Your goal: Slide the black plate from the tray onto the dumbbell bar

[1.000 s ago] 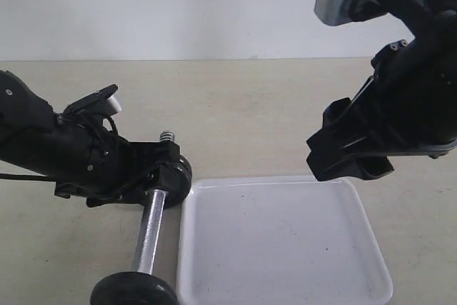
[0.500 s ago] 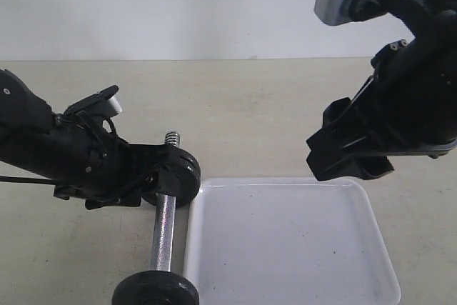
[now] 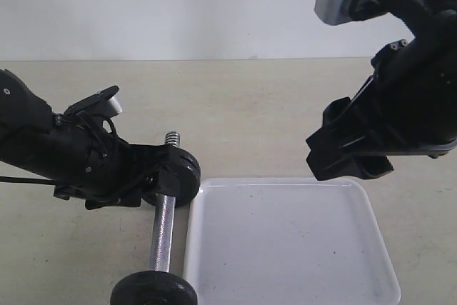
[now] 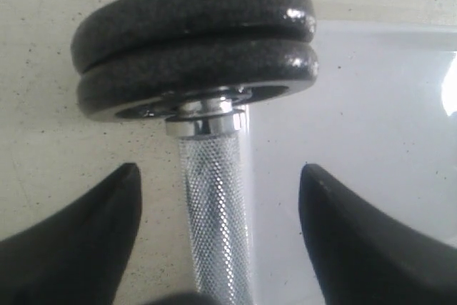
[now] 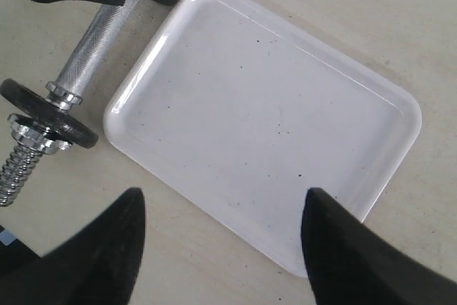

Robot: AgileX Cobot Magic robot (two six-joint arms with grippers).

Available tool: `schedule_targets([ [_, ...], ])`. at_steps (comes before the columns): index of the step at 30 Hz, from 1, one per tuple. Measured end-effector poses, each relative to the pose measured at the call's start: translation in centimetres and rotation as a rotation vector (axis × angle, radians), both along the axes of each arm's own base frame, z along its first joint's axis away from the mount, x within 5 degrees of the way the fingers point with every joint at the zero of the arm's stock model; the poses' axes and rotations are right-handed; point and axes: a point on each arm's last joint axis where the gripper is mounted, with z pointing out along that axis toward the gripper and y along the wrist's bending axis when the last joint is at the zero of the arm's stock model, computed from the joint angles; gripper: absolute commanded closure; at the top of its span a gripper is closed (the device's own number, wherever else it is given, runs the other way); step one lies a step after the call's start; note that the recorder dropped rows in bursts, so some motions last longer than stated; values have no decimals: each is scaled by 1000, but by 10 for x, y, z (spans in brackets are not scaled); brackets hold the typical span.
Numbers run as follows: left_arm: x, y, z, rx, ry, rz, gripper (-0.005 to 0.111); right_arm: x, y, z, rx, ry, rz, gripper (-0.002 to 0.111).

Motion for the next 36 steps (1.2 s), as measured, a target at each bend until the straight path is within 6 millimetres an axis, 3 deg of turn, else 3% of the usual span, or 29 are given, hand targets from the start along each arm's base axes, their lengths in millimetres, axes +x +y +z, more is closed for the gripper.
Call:
schedule_targets([
  [10, 0, 0, 0, 4, -6, -11, 47, 1, 1, 1, 7, -8, -2, 54],
  [12, 0, 0, 2, 2, -16, -14, 49, 3, 2, 2, 25, -38, 2, 72],
  [13, 1, -1, 5, -1, -26, -18, 52, 4, 3, 3, 30, -49, 6, 94],
  [14, 3, -2, 15, -12, -66, -28, 54, 5, 4, 4, 38, -80, 24, 106],
  [17, 7, -3, 50, -45, -198, -60, 61, 8, 6, 7, 45, -144, 72, 108],
  [18, 8, -3, 76, -72, -289, -71, 63, 9, 6, 8, 44, -156, 82, 108],
  [19, 6, -3, 91, -84, -343, -80, 70, 9, 6, 9, 46, -161, 86, 108],
  [20, 2, 0, 120, -107, -448, -95, 78, 9, 6, 17, 62, -185, 86, 108],
  [22, -12, 6, 166, -141, -619, -114, 94, 4, 4, 40, 129, -252, 81, 108],
  [23, -24, 12, 191, -158, -714, -124, 101, -4, -1, 61, 195, -320, 86, 108],
  [26, -67, 32, 248, -202, -948, -138, 102, -38, -24, 126, 389, -548, 111, 108],
  [29, -127, 60, 291, -248, -1180, -136, 102, -95, -66, 177, 522, -780, 147, 108],
  [32, -170, 80, 310, -286, -1320, -124, 102, -135, -97, 189, 565, -879, 167, 108],
  [36, -235, 108, 324, -346, -1492, -126, 102, -189, -136, 185, 618, -944, 196, 108],
])
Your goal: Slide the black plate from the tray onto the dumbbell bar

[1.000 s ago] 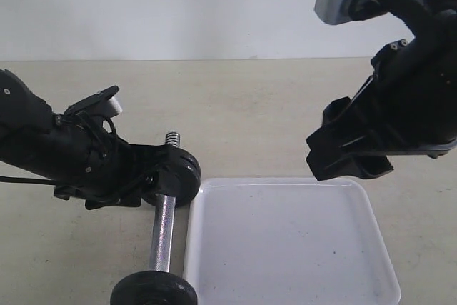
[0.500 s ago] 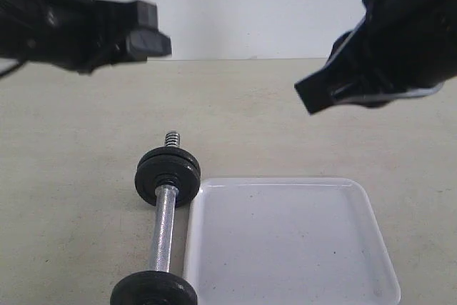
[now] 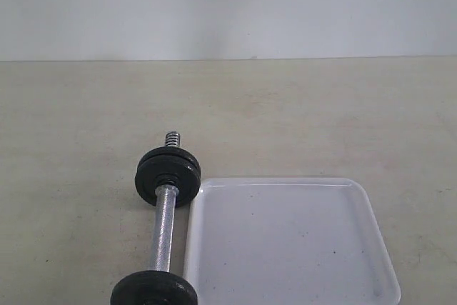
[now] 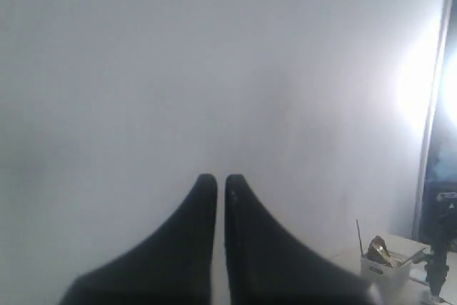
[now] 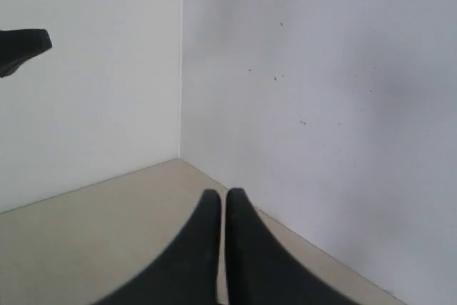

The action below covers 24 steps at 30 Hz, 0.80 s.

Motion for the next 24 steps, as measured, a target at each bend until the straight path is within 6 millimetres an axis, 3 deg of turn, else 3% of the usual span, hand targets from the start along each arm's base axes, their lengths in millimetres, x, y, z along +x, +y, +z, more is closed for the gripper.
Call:
schedule_targets([
  [3, -41, 14, -5, 37, -88, -24, 102, -35, -22, -12, 4, -8, 46, 108],
  [4, -65, 22, -12, 67, -128, -44, 102, -57, -36, -22, 10, -12, 73, 108],
  [6, -89, 31, -29, 82, -113, -69, 102, -83, -55, -37, 22, -13, 97, 108],
  [8, -102, 38, -55, 111, -59, -60, 102, -105, -71, -57, 56, -18, 107, 108],
  [12, -97, 40, -88, 104, 64, -36, 102, -122, -85, -84, 108, -12, 110, 108],
  [15, -75, 29, -117, 151, 209, -48, 102, -111, -72, -99, 85, 66, 82, 108],
  [17, -56, 21, -136, 131, 270, -43, 102, -97, -52, -112, 17, 111, 54, 108],
  [22, -17, 6, -180, -23, 309, -36, 102, -34, 4, -152, 44, 107, 71, 108],
  [24, -11, 5, -188, -40, 291, -26, 102, -19, 14, -165, 88, 90, 86, 108],
])
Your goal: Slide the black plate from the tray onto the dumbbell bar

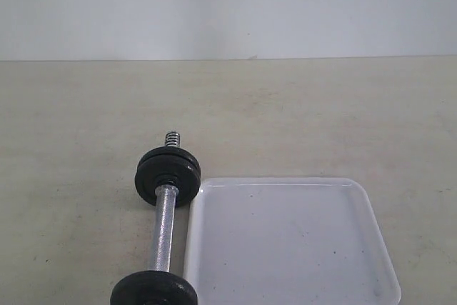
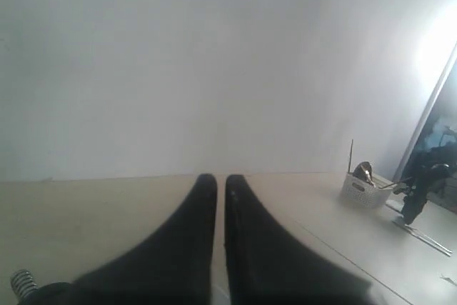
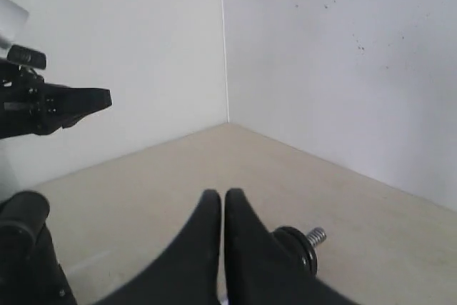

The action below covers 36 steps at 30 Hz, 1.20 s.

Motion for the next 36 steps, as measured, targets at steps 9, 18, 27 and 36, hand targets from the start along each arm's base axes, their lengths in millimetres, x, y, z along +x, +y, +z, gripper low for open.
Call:
schedule_targets([
  [9, 15, -6, -35, 6, -40, 6, 102, 56, 16, -68, 100, 54, -152, 108],
  [18, 23, -9, -66, 89, -62, 23, 102, 69, 18, -98, 69, 97, -206, 108],
  [27, 27, -9, -81, 200, -107, 65, 102, 79, 17, -123, 32, 80, -285, 108],
  [36, 30, -5, -81, 237, -130, 122, 102, 85, 15, -142, -4, 81, -333, 108],
])
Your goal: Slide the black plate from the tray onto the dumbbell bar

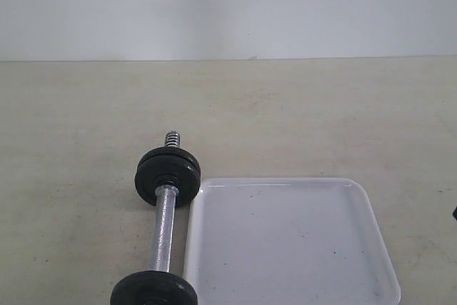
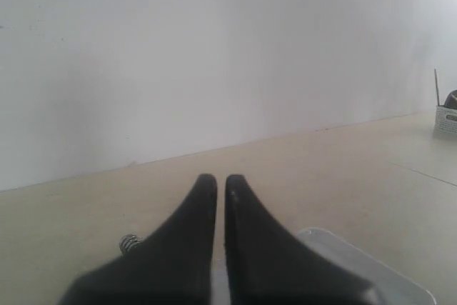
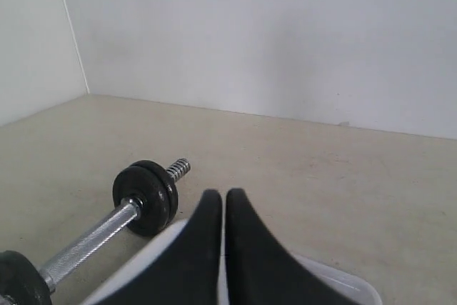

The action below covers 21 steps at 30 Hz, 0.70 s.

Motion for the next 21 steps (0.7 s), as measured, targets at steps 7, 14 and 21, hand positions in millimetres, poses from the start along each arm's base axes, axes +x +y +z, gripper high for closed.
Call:
schedule_targets([
  [7, 3, 4, 0, 3, 4, 51, 102, 0, 0, 0, -8, -10, -6, 108],
  [14, 1, 2, 0, -1, 2, 27, 102, 0, 1, -3, -18, 5, 7, 108],
  [21, 0, 0, 1, -73, 45, -10, 102, 0, 1, -3, -18, 9, 10, 108],
])
